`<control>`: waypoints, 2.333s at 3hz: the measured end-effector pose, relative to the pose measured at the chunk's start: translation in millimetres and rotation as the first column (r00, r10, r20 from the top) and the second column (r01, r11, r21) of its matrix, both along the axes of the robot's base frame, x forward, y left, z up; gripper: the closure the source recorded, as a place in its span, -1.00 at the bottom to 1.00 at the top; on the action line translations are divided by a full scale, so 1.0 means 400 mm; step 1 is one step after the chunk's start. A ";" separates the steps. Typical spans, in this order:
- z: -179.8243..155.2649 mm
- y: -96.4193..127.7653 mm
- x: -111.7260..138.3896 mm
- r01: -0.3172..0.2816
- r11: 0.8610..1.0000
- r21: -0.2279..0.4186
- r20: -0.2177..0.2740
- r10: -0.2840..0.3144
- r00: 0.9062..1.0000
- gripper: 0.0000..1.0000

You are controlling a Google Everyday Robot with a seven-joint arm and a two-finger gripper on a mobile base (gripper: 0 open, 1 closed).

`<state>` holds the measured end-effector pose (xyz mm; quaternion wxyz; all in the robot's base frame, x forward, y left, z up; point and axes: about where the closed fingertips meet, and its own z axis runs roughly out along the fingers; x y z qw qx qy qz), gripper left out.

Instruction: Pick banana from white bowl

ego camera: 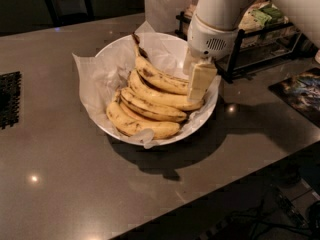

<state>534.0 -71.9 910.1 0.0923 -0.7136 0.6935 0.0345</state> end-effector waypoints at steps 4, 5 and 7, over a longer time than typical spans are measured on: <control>-0.023 -0.008 0.018 0.024 0.999 0.039 0.007 -0.024 1.000 -0.06; -0.016 -0.006 0.012 0.021 0.999 0.037 0.023 -0.022 0.999 0.30; -0.016 -0.006 0.011 0.021 0.999 0.037 0.024 -0.022 0.999 1.00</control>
Offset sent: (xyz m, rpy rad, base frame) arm 0.0003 -0.0016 -0.0025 0.0023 0.0057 -0.0053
